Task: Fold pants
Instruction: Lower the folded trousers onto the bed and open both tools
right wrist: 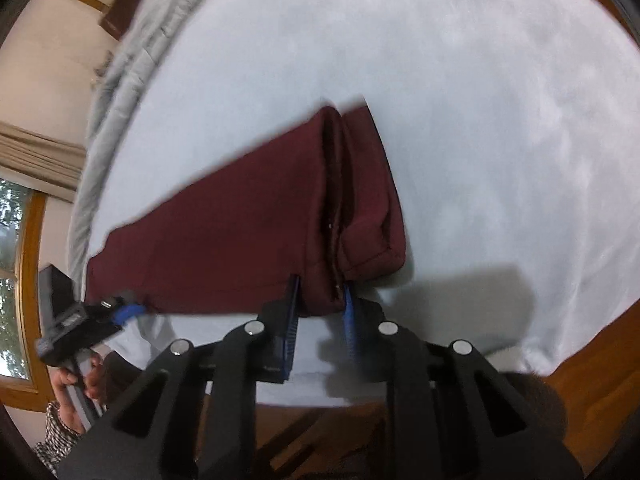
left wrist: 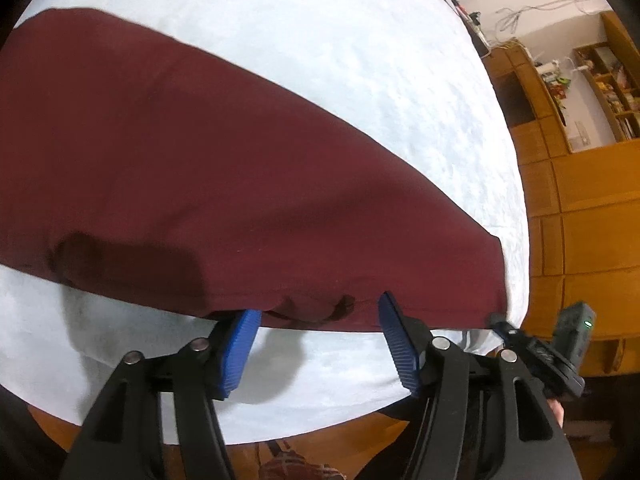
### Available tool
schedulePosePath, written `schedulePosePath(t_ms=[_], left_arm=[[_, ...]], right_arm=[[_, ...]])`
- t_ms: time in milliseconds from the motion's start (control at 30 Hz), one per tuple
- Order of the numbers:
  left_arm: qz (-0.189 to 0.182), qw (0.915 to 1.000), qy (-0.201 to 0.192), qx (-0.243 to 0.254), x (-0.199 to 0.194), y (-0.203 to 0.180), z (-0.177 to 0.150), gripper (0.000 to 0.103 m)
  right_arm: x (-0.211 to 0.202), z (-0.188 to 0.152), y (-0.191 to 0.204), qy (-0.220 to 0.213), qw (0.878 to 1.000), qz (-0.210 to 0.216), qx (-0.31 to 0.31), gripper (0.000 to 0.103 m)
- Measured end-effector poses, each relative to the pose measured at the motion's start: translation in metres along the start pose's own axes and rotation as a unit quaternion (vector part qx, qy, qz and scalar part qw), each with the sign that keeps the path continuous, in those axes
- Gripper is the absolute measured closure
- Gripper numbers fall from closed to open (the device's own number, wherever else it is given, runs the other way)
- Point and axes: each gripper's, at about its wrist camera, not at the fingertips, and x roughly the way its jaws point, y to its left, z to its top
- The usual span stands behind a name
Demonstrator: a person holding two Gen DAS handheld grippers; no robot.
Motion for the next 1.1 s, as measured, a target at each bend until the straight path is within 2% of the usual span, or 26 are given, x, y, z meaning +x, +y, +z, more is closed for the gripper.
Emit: schedulePosePath(t_ms=[67,167,333,467,500,567,667,733,833,867,900,933,967,1000,1033,1100], left_arm=[[0.002,1.0,0.004,0.001,0.002,0.002,-0.001,0.041],[-0.001,0.9999,0.011,-0.01,0.007,0.0,-0.003,0.041],[-0.003,0.9999,0.011,-0.007,0.005,0.001,-0.002,0.039],[-0.019,0.9996,0.012,-0.015,0.005,0.001,-0.001,0.039],[-0.023,0.9996,0.012,-0.015,0.004,0.001,-0.001,0.039],[-0.026,0.9996,0.008,-0.008,0.002,-0.001,-0.001,0.039],[-0.023,0.9996,0.014,-0.008,0.005,-0.003,-0.002,0.039],[-0.031,0.9992,0.017,-0.015,0.003,-0.004,-0.002,0.039],[-0.041,0.9991,0.008,-0.006,-0.009,-0.013,-0.002,0.039],[-0.044,0.999,0.003,0.002,-0.012,-0.017,-0.002,0.039],[-0.044,0.9989,-0.003,0.014,-0.016,-0.023,-0.003,0.039],[-0.04,0.9986,-0.015,0.032,-0.022,-0.03,-0.003,0.038],[-0.028,0.998,-0.027,0.05,-0.026,-0.037,-0.002,0.036],[-0.01,0.997,-0.039,0.067,-0.029,-0.043,-0.001,0.03],[0.017,0.994,-0.059,0.09,-0.031,-0.048,0.0,0.027],[0.057,0.9884,-0.082,0.115,-0.03,-0.05,0.002,0.027]], right_arm=[[0.007,-0.006,-0.001,0.006,1.0,-0.008,-0.003,0.083],[0.0,-0.011,-0.002,-0.004,1.0,0.002,0.011,0.084],[-0.023,-0.01,0.018,-0.052,0.998,0.006,-0.035,0.09],[-0.038,0.003,0.033,-0.079,0.995,-0.034,-0.056,0.091],[-0.04,0.007,0.03,-0.08,0.994,-0.049,-0.055,0.091],[-0.035,0.011,0.018,-0.068,0.996,-0.046,-0.034,0.091],[-0.002,0.009,-0.006,-0.017,0.998,-0.065,-0.004,0.091],[0.01,0.007,-0.014,-0.012,0.998,-0.06,0.008,0.091],[0.001,0.01,-0.011,-0.023,0.998,-0.056,0.003,0.083],[-0.005,0.01,-0.008,-0.03,0.998,-0.059,-0.002,0.075],[-0.009,0.009,-0.006,-0.033,0.998,-0.06,-0.003,0.058],[-0.017,0.007,-0.005,-0.039,0.998,-0.053,0.0,0.054],[-0.02,0.005,0.0,-0.043,0.998,-0.046,0.007,0.052],[-0.025,0.003,-0.003,-0.045,0.998,-0.029,0.023,0.052],[-0.028,0.0,-0.005,-0.043,0.998,-0.016,0.033,0.052],[-0.026,-0.007,-0.01,-0.032,0.998,0.005,0.061,0.046]])
